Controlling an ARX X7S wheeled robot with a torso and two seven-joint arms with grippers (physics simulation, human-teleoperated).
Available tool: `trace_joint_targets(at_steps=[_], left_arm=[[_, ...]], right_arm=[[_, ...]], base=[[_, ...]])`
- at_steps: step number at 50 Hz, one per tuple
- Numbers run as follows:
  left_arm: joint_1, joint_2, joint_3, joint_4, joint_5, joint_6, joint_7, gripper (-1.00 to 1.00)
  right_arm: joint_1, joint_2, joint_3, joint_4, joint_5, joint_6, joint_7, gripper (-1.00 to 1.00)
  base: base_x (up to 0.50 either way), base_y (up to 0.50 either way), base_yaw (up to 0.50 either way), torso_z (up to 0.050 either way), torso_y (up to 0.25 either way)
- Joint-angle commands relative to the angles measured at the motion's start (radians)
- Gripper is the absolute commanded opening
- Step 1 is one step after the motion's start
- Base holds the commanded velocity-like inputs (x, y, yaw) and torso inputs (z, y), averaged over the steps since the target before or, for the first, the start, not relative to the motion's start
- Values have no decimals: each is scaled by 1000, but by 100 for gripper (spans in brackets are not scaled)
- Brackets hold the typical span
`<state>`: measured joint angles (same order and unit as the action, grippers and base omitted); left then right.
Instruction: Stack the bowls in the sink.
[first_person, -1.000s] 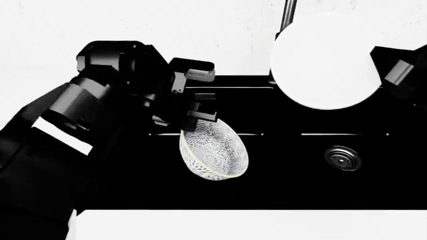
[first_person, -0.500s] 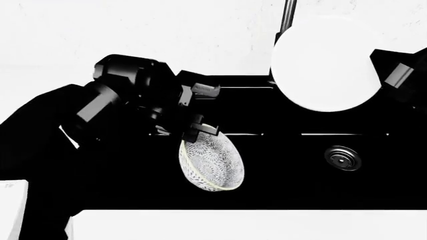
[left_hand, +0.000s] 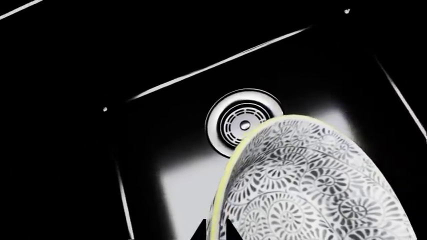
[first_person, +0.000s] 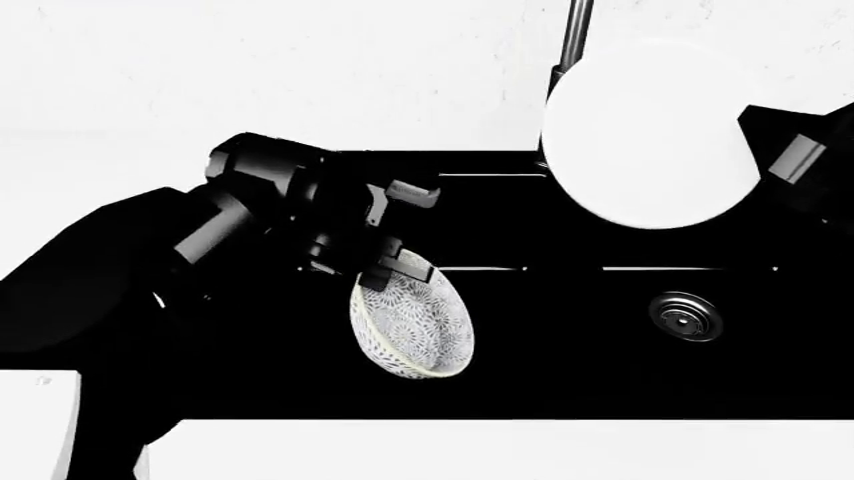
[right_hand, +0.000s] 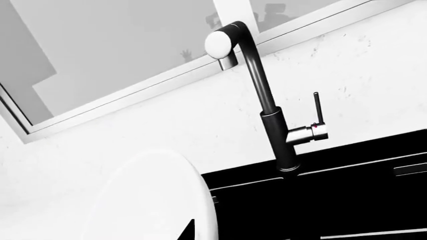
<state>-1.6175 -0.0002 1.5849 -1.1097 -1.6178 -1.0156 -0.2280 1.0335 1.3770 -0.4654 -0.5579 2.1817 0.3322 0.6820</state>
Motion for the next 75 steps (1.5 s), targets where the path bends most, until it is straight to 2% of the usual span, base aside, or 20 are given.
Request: trace_joint_targets(at_steps=[1, 14, 15, 40, 52, 54, 57, 61, 67, 75], left_arm=[[25, 0, -13, 23, 53, 44, -39, -100], [55, 0, -24, 42, 91, 48, -36, -100], [52, 0, -23, 40, 89, 50, -36, 100], [-80, 0, -15, -100, 26, 97, -2, 100], [-346, -4, -18, -194, 10, 50, 52, 100], [-384, -43, -37, -135, -8, 40, 8, 100], [-417, -172, -113, 82, -84, 33, -172, 100], [-442, -272, -168, 241, -141, 34, -316, 100], [-464, -361, -213, 389, -190, 36, -437, 100], [-481, -477, -260, 617, -270, 24, -633, 100]], right_arm=[[6, 4, 14, -3, -10, -7, -9, -100], [-16, 12, 17, -7, -13, -20, -22, -100], [-17, 13, 18, -7, -13, -20, -23, -100], [-56, 29, 28, -7, -21, -45, -57, -100], [-45, 22, 32, -21, -2, -29, -29, -100], [-37, 12, 29, -22, 3, -14, -17, -100], [-9, -20, 11, -13, 3, 32, 23, -100], [34, -59, -9, -3, 5, 87, 69, -100], [89, -119, -42, 6, 22, 155, 123, -100], [212, -254, -122, 61, 52, 271, 216, -100]], base=[[0, 0, 0, 0, 0], [0, 0, 0, 1, 0], [0, 0, 0, 0, 0], [0, 0, 0, 0, 0], [0, 0, 0, 0, 1], [0, 0, 0, 0, 0], [0, 0, 0, 0, 0], [0, 0, 0, 0, 0], [0, 0, 0, 0, 0], [0, 0, 0, 1, 0]])
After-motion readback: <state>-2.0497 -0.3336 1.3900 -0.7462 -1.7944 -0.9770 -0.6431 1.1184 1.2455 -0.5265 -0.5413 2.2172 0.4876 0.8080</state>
